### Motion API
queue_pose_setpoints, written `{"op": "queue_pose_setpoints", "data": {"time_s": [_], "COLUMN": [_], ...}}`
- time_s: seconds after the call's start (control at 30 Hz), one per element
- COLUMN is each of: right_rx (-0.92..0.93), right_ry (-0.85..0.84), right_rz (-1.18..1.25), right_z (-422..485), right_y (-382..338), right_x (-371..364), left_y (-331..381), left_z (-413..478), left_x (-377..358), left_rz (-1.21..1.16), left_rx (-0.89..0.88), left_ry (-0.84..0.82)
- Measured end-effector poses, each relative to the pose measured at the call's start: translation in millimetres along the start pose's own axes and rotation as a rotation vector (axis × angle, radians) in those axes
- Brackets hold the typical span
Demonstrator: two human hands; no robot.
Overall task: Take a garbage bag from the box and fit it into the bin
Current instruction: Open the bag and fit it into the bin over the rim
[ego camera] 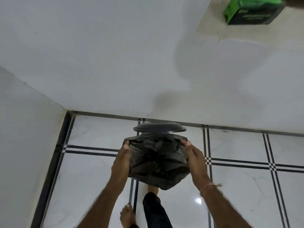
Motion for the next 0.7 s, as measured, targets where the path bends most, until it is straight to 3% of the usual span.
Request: {"op": "queue_pose_setpoints", "data": {"time_s": [0.13, 0.23, 0.43, 0.7], "right_rx": [-0.069, -0.083, -0.057, 0.075], "right_ry": [0.026, 0.048, 0.029, 0.097], "right_rz": [-0.132, -0.2, -0.159, -0.467], "right_z": [63.9, 101.5, 167.4, 225.6], "right_y": [60.4, 95.3, 119.7, 146.2], "right_x": [-13.0, -15.3, -15.4, -23.3], "left_y": [-65.9, -105.1, -130.1, -167.6], "left_z": [51.0, 77.8, 135.2, 191.2], "left_x": [-18.6, -30.7, -50.9, -47.9], "left_rz": [0.265, 0.278, 0.296, 0.681], "left_rx": [-0.03, -0.014, -0.227, -0.407], "left_ry": [-0.029, -0.055, -0.103, -0.102]}}
Point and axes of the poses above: each hand's wrist, its own z-axis towards the middle knuckle, its own x-axis out of the back of the hand, y = z × x, the point moved 5 cm from there along z, towards the middle knuckle, and after that the axes turned 12 degrees about -x, right-handed, at the moved point
